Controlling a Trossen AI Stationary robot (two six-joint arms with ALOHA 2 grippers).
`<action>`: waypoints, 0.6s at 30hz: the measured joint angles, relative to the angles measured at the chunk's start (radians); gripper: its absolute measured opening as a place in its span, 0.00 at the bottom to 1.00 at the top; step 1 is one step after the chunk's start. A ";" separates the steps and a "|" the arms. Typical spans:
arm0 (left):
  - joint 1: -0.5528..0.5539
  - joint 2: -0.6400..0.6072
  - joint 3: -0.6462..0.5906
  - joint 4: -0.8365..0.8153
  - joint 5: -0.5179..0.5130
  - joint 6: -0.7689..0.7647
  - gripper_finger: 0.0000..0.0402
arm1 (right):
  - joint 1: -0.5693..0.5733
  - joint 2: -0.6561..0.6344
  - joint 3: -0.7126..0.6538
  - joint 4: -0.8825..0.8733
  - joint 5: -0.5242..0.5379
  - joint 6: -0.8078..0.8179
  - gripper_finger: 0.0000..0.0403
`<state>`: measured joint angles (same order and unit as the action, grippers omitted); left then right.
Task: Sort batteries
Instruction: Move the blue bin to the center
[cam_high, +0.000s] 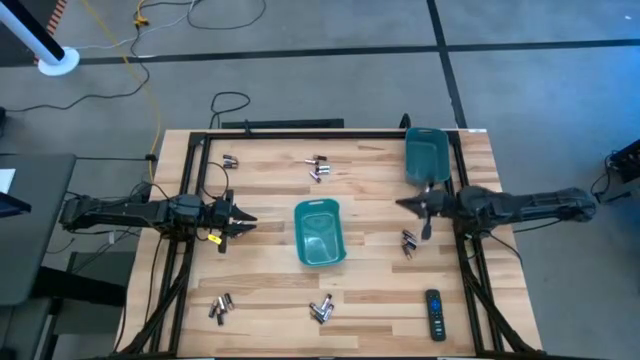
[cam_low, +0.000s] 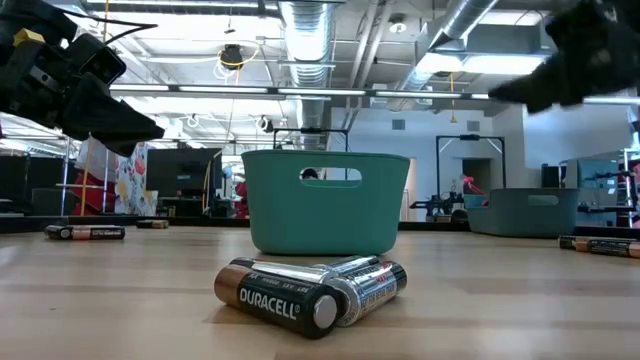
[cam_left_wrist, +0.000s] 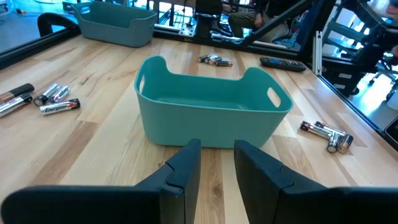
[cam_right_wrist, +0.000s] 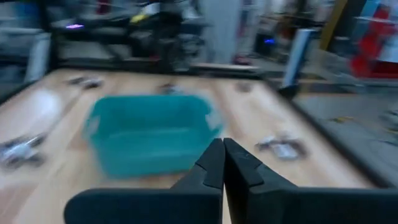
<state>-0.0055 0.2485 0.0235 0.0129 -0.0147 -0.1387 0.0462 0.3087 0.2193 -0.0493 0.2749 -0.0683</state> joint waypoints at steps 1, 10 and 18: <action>0.000 0.000 0.000 0.000 0.000 0.000 0.23 | -0.012 0.006 0.043 -0.058 0.036 0.019 0.03; 0.000 0.000 0.000 0.000 0.000 0.000 0.23 | -0.197 0.226 0.499 -0.572 0.135 0.326 0.01; 0.000 0.000 0.000 0.000 0.000 0.000 0.23 | -0.375 0.401 0.741 -0.828 0.135 0.554 0.02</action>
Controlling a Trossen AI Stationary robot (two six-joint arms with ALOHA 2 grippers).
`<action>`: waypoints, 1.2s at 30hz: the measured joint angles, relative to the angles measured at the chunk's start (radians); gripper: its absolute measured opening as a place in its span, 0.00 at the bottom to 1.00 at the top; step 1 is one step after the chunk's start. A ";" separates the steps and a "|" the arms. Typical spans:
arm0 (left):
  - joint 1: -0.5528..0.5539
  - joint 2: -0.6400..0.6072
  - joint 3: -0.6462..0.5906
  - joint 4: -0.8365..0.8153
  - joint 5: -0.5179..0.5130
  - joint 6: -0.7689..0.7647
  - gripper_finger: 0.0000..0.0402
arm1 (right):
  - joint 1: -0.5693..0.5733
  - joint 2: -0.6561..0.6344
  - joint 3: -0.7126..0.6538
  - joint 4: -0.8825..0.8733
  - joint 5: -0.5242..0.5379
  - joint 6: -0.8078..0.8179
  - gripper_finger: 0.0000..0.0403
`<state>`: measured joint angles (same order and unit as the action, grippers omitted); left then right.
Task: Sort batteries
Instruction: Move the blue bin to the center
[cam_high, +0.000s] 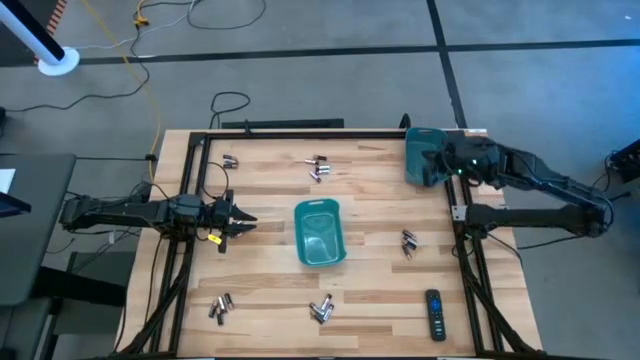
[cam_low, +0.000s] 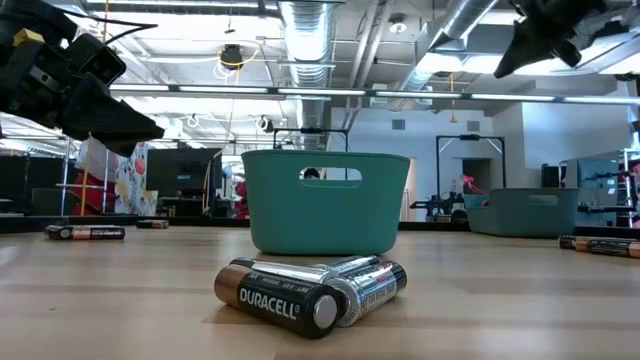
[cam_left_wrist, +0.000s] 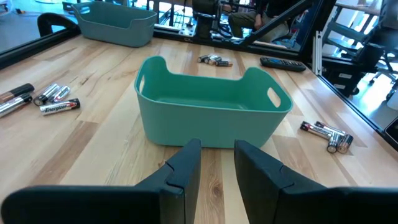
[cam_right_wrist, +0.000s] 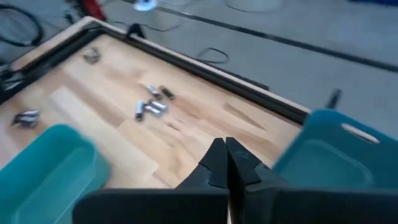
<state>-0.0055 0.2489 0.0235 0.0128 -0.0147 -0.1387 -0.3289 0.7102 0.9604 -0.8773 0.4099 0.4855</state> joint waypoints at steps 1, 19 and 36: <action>0.000 0.000 0.000 0.000 0.000 0.000 0.23 | -0.016 0.008 0.010 -0.011 0.000 0.012 0.02; 0.000 0.000 0.000 0.000 0.000 0.000 0.23 | -0.086 0.009 0.018 -0.019 -0.003 0.093 0.04; 0.000 0.000 0.000 0.000 0.000 0.000 0.23 | -0.085 0.009 0.018 -0.020 -0.004 0.090 0.04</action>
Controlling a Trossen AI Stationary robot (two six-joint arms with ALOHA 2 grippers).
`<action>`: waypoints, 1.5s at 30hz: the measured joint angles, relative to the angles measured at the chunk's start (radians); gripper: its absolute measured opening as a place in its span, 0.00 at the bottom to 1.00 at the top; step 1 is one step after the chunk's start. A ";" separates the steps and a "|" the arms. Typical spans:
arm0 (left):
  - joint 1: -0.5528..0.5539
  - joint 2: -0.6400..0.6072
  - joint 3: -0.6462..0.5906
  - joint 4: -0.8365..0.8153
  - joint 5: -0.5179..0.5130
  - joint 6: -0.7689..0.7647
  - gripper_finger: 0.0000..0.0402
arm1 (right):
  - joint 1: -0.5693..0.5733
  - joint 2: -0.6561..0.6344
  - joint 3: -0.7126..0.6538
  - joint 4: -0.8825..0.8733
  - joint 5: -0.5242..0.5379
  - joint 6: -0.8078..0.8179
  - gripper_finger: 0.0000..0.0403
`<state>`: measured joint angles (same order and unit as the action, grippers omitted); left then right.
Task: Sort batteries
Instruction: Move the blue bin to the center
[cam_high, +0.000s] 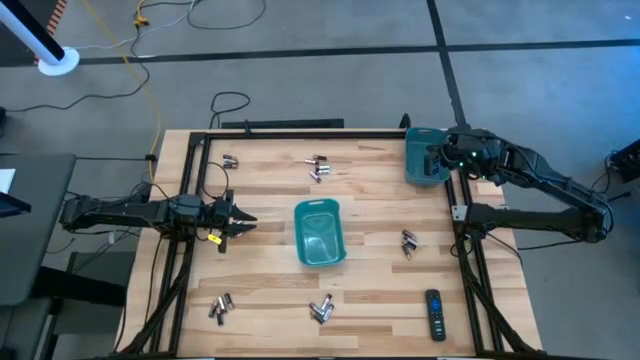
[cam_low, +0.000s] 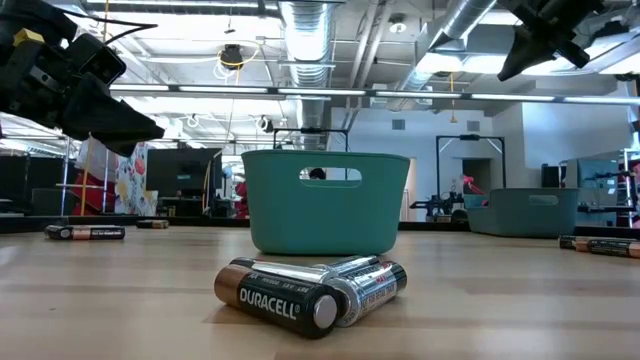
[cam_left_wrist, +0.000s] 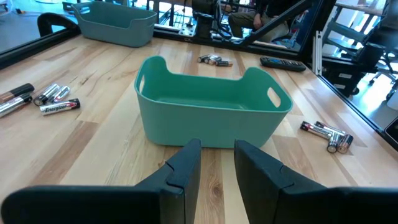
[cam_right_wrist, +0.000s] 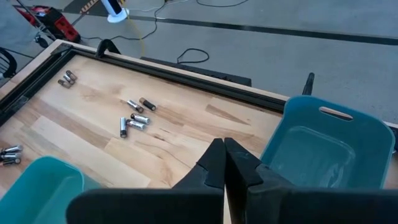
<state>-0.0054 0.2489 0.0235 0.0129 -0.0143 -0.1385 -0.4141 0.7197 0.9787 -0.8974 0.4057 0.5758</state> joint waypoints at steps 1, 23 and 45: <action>0.000 0.000 0.000 0.000 0.000 0.000 0.23 | 0.000 0.000 0.000 0.000 0.000 0.000 0.04; 0.000 0.000 0.000 0.000 0.000 0.000 0.23 | -0.142 0.154 0.000 -0.192 -0.038 0.183 0.05; 0.000 0.000 0.000 0.000 0.000 0.000 0.23 | -0.833 0.508 0.000 -0.253 -0.274 -0.179 0.48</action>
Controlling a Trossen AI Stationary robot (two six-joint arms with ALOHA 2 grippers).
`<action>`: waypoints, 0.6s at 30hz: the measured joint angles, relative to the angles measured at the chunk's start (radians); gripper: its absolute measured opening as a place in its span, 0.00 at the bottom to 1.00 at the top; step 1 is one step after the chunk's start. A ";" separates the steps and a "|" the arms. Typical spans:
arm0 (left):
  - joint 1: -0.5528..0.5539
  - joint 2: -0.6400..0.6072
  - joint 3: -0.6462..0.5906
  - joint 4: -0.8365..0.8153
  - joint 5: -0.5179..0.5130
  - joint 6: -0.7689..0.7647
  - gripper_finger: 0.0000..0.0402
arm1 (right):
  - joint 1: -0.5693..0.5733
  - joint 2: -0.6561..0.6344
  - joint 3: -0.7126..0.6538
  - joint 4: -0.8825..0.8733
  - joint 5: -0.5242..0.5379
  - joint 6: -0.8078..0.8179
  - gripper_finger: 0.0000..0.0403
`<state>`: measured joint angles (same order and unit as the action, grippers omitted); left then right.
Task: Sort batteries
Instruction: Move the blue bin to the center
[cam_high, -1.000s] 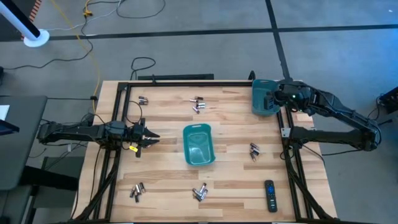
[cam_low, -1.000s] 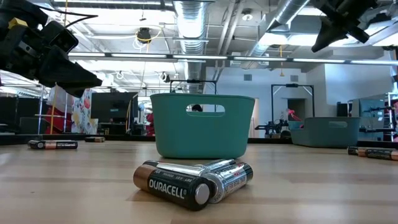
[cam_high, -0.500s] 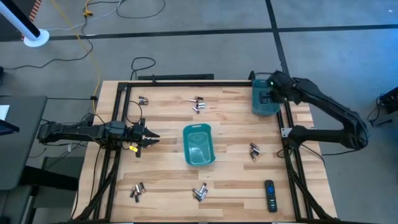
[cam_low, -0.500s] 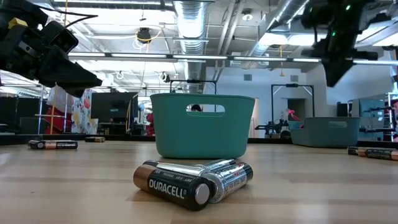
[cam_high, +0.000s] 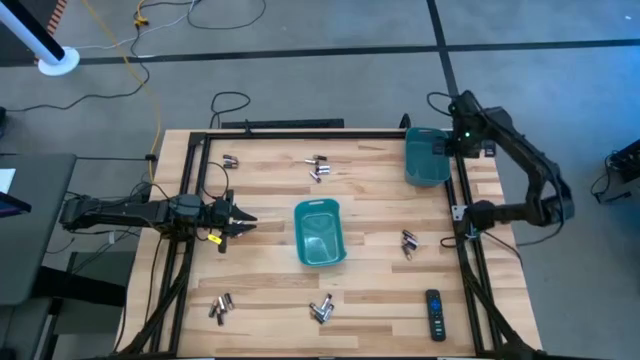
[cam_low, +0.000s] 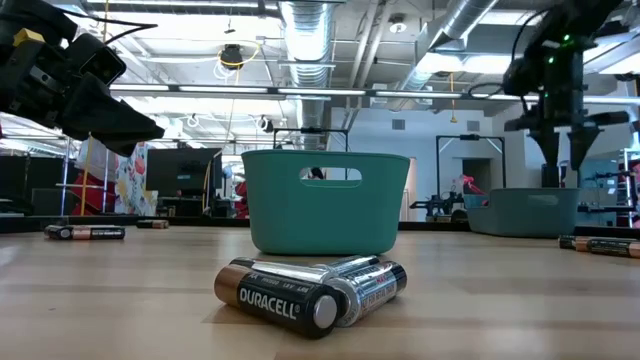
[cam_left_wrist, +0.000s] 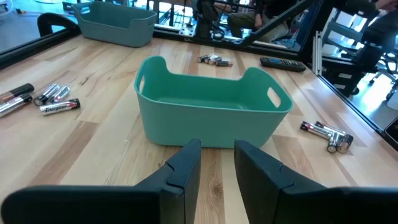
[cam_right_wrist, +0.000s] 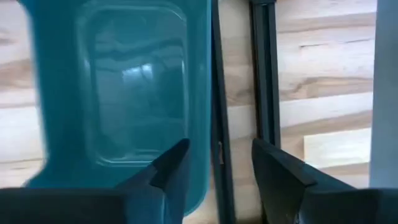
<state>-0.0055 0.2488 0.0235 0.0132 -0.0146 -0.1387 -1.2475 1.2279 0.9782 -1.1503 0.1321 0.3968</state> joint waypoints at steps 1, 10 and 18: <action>0.000 0.000 0.000 0.000 0.000 0.000 0.23 | 0.001 0.018 -0.001 -0.010 -0.002 -0.002 0.49; 0.000 0.000 0.000 0.000 0.000 0.000 0.23 | 0.020 0.094 -0.059 0.027 -0.007 0.077 0.50; 0.000 0.000 0.000 0.000 0.000 0.000 0.23 | 0.016 0.146 -0.118 0.089 -0.007 0.093 0.39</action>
<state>-0.0055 0.2485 0.0235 0.0132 -0.0147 -0.1387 -1.2317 1.3739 0.8606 -1.0617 0.1252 0.4896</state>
